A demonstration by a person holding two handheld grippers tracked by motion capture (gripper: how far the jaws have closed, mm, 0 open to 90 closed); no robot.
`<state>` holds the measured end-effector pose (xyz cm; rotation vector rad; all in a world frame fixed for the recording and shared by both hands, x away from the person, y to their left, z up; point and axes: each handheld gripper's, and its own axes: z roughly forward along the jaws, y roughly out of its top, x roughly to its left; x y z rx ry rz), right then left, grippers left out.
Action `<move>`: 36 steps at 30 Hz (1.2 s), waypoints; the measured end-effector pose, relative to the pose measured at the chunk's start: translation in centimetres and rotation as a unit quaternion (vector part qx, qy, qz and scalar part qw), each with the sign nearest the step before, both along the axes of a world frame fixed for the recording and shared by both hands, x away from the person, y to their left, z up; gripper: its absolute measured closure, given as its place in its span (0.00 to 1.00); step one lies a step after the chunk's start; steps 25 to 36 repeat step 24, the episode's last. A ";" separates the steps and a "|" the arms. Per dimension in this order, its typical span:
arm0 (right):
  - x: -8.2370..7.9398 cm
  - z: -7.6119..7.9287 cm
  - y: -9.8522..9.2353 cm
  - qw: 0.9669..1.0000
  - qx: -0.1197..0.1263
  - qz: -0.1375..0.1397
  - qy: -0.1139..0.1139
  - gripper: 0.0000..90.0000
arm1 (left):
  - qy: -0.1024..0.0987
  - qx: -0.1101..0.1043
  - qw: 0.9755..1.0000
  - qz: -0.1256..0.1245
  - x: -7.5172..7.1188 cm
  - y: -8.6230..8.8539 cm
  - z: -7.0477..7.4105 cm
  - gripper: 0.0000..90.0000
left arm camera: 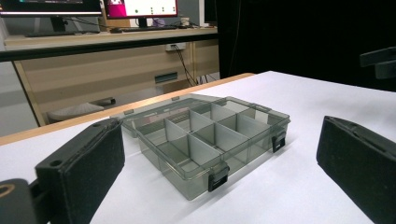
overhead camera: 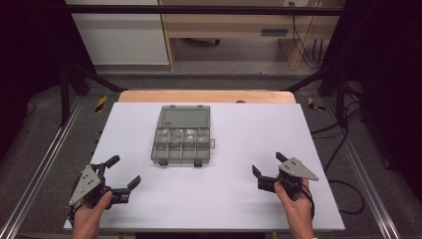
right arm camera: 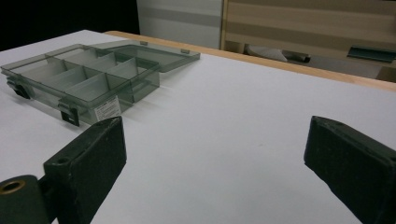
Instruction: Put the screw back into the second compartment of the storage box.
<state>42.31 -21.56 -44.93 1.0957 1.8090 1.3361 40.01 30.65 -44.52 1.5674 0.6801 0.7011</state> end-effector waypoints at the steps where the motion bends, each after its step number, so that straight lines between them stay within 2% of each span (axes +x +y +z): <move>1: -0.1 -0.1 -0.1 1.000 0.001 -0.001 -0.002 0.07 | 0.000 0.002 1.000 0.002 0.0 0.1 0.0 0.01; 5: -0.6 -0.5 -0.9 1.000 0.015 -0.009 -0.004 0.06 | -0.002 -0.004 1.000 0.007 0.0 0.3 0.1 0.01; 8: -1.0 -0.7 -1.4 1.000 0.019 -0.012 -0.014 0.06 | -0.003 -0.006 1.000 0.013 0.0 0.5 0.1 0.01; 14: -1.6 -1.0 -2.1 0.999 0.017 -0.008 -0.049 0.04 | -0.002 -0.011 1.000 0.020 0.0 0.8 0.1 0.01; 20: -2.3 -1.6 -3.1 0.997 0.027 -0.003 -0.077 0.05 | 0.000 -0.016 1.000 0.025 0.2 1.1 0.2 0.01; 23: -2.4 -1.8 -3.3 0.996 0.036 0.003 -0.080 0.05 | 0.001 -0.017 0.999 0.030 0.2 1.2 0.1 0.01; 36: -2.3 -1.8 -3.3 0.996 0.035 0.003 -0.079 0.05 | 0.001 -0.016 0.999 0.030 0.2 1.2 0.1 0.01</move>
